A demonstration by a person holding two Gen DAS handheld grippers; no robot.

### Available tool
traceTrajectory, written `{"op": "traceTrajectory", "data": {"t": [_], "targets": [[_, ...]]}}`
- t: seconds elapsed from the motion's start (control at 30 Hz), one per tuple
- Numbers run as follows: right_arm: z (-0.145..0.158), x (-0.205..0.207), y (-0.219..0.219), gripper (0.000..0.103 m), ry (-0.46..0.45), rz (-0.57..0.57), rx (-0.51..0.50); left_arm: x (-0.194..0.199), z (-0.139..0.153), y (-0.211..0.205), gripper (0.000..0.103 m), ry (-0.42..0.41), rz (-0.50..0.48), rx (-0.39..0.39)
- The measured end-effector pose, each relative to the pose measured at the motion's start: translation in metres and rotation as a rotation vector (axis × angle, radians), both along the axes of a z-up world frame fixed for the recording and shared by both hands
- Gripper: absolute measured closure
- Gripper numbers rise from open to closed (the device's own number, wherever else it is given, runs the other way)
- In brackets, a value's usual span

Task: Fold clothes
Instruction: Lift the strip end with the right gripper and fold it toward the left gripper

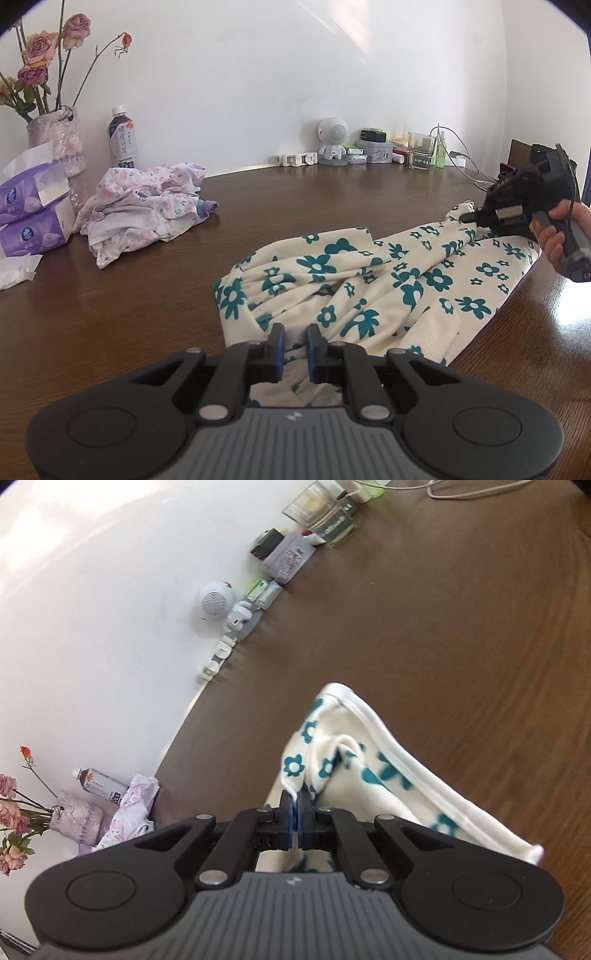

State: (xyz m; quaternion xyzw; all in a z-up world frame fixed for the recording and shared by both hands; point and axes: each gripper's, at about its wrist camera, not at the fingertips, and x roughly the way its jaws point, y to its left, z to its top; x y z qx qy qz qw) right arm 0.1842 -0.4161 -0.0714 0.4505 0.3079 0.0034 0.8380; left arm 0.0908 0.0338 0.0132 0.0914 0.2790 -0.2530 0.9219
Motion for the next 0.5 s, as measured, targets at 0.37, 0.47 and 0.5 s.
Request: {"op": "traceTrajectory", "data": {"t": [0.37, 0.47, 0.5], "targets": [[0.017, 0.011, -0.002, 0.056, 0.013, 0.018, -0.046, 0.000, 0.000, -0.001, 0.092, -0.008, -0.001, 0.008], [0.017, 0.028, -0.001, 0.063, 0.068, 0.024, -0.063, -0.001, -0.001, -0.001, 0.092, -0.010, 0.000, 0.009], [0.016, 0.032, -0.001, 0.068, 0.088, 0.027, -0.068, -0.001, -0.001, -0.001, 0.092, -0.010, 0.000, 0.009]]}}
